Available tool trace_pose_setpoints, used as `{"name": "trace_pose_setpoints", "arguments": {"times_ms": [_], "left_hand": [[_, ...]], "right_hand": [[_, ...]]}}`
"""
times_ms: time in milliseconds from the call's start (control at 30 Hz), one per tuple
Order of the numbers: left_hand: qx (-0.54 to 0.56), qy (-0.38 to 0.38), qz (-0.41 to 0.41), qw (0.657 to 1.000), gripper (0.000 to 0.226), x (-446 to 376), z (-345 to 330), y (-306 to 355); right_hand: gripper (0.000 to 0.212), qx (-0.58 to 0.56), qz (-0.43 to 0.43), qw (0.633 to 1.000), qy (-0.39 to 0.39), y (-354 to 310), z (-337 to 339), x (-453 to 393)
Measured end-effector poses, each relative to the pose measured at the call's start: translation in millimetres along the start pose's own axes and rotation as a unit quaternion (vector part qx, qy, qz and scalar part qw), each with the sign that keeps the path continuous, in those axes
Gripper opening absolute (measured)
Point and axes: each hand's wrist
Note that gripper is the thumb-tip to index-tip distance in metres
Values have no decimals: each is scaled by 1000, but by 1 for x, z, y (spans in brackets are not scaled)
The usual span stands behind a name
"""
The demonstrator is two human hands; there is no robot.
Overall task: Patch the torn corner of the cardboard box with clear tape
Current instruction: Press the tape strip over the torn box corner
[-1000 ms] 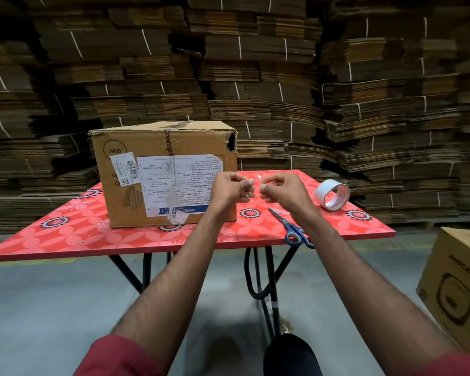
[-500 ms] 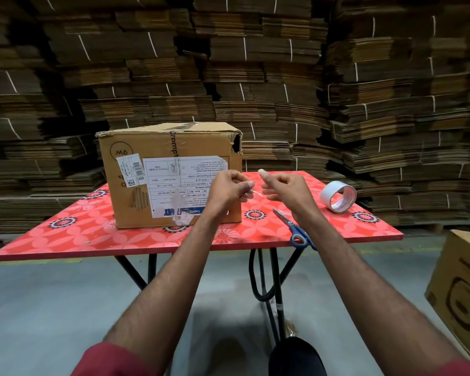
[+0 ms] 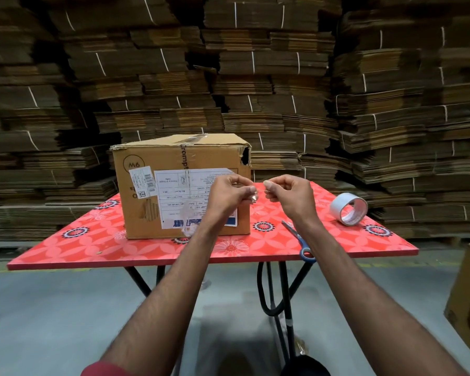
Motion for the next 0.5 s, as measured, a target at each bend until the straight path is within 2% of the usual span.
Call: {"name": "trace_pose_setpoints", "arguments": {"times_ms": [167, 333, 500], "left_hand": [[67, 20, 20, 997, 18, -5, 5, 7], [77, 19, 21, 997, 14, -9, 9, 9], [-30, 29, -36, 998, 7, -15, 10, 10]], "right_hand": [[9, 41, 62, 997, 21, -8, -4, -3], [6, 46, 125, 990, 47, -14, -6, -2], [5, 32, 145, 988, 40, -16, -12, -3]]}}
Point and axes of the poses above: each hand's wrist, its own x-axis away from the middle knuckle, its own z-axis out of the back of the hand, y = z × x, and after that the axes turned 15 degrees about -z, right-handed
